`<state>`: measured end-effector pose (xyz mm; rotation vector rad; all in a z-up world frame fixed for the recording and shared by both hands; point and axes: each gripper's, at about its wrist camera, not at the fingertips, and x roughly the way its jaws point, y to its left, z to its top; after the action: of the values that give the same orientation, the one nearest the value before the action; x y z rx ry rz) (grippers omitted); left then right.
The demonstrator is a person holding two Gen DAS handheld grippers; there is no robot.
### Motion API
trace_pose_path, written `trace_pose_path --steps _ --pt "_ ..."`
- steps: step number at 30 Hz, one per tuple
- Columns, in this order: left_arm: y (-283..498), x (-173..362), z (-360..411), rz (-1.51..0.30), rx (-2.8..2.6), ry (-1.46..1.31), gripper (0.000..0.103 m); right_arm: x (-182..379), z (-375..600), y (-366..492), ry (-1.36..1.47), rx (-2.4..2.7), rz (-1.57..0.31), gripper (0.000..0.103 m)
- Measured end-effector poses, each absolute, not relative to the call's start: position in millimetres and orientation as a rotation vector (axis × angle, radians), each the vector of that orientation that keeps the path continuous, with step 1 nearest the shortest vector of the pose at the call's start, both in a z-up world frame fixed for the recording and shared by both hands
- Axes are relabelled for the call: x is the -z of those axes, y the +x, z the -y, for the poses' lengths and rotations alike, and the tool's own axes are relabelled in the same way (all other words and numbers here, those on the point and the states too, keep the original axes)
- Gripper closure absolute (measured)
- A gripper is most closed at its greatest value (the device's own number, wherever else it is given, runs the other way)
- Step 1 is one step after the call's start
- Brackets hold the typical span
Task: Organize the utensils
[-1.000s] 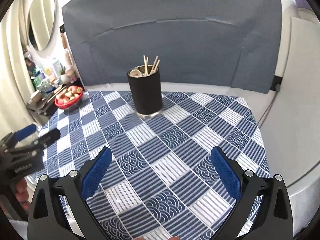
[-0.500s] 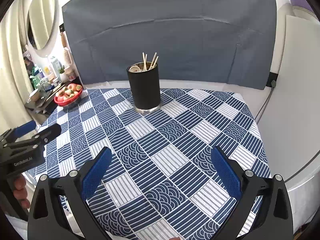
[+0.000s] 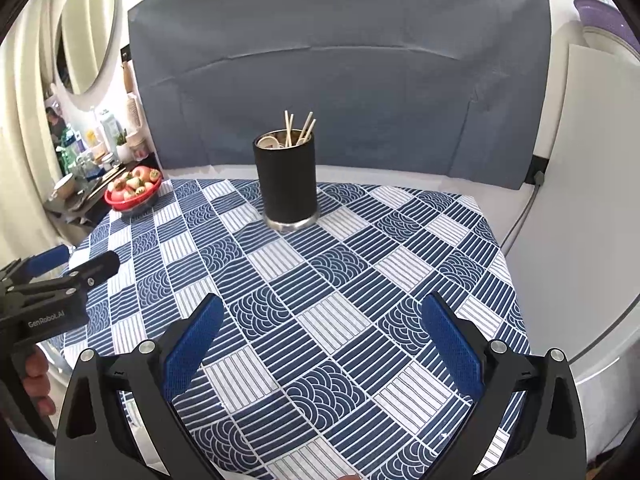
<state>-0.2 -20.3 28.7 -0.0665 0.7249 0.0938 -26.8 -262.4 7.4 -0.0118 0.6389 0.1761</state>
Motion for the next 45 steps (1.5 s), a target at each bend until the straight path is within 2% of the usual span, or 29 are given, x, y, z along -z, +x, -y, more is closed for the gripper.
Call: trace_pose_path --steps 45 --pt "-7.9 -22.5 17.5 -0.730 -0.075 -0.054 0.006 -5.0 261.6 -37.3 -0.035 -0.163 -0.633 0.008"
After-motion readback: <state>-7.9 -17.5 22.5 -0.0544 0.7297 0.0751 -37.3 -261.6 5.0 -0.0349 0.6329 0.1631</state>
